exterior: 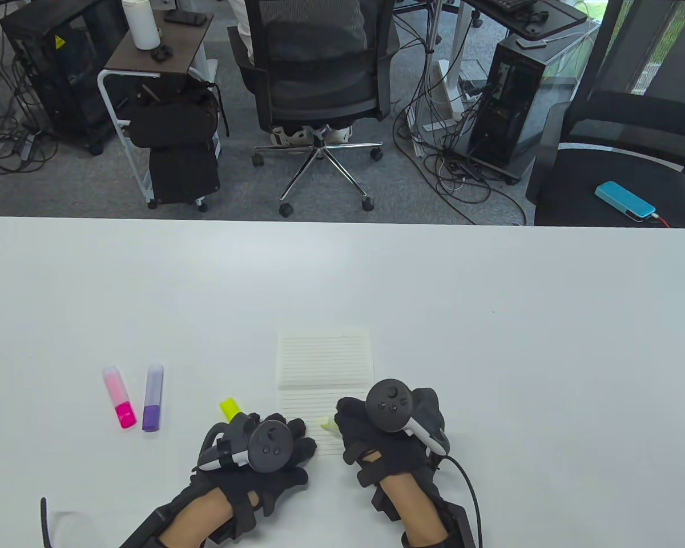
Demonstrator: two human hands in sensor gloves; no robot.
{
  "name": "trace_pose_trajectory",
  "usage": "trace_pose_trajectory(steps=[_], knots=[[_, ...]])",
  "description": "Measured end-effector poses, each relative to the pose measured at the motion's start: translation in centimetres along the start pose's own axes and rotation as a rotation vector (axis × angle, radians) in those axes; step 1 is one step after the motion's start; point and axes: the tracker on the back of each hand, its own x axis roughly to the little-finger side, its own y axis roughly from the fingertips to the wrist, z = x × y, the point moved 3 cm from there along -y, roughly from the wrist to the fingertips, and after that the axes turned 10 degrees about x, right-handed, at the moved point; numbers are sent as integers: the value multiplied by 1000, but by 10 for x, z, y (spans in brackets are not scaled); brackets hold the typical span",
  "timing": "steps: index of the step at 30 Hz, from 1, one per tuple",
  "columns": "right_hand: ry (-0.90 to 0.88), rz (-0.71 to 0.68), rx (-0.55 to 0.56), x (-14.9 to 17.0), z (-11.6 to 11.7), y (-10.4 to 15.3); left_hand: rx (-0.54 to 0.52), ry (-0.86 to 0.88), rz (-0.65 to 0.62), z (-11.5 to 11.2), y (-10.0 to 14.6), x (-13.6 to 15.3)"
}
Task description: Apply highlighter ink on paper
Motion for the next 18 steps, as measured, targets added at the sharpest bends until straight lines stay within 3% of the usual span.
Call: trace_pose_trajectory(steps=[5,10,18], knots=[[36,-1,-22,-1,6,-1,1,0,0,0,0,0],[89,54,9,3,-3,0,1,0,0,0,0,0],[-21,16,9,4,1,-1,6,4,1,0,0,0]])
